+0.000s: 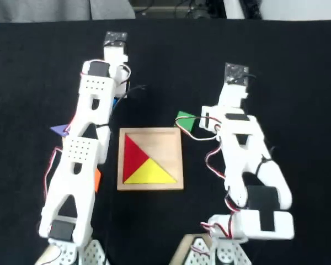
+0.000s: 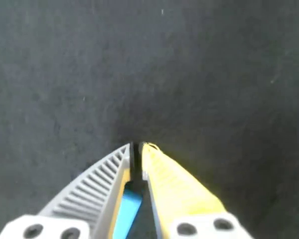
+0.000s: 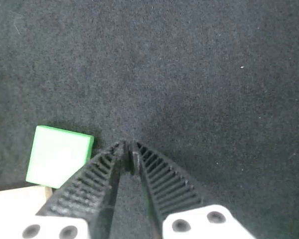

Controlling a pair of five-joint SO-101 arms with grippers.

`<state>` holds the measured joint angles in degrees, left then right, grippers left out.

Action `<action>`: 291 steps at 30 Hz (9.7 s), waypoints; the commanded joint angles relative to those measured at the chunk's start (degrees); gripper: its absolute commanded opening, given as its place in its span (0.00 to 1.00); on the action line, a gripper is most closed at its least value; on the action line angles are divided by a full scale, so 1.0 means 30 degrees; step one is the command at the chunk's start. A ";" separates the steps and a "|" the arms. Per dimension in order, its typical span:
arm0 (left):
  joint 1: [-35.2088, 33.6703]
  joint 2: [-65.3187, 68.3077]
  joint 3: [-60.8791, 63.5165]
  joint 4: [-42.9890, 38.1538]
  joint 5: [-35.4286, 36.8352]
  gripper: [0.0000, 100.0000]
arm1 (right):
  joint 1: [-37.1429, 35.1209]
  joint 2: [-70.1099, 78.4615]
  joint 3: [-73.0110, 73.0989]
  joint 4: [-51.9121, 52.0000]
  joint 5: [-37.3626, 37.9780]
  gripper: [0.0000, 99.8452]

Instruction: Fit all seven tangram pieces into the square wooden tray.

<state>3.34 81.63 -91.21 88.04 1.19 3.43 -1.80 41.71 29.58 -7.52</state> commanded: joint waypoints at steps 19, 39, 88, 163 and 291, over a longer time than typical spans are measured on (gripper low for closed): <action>-0.0777 -0.0791 0.0513 0.4337 -0.5949 0.06 | -0.0293 -0.0864 -0.0220 -0.0381 0.0176 0.01; 0.1187 -0.7824 1.3993 0.4278 -0.6711 0.06 | -0.0293 -0.0894 -0.0220 -0.0381 0.0176 0.01; -0.2711 -1.8051 2.8762 -0.5538 -1.0432 0.26 | -0.0908 -0.0835 -0.0132 -0.0381 0.1319 0.01; 0.6022 -2.0220 2.8117 -0.3253 -2.1275 0.15 | 0.0147 -0.0894 -0.0425 -0.0381 0.1319 0.01; -1.5897 -4.1758 4.4615 -0.4337 -0.6505 0.21 | -0.0498 -0.0952 -0.0630 0.0791 0.3487 0.08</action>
<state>-37.63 -37.49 29.14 80.48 -17.89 3.60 -1.80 41.71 29.67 0.13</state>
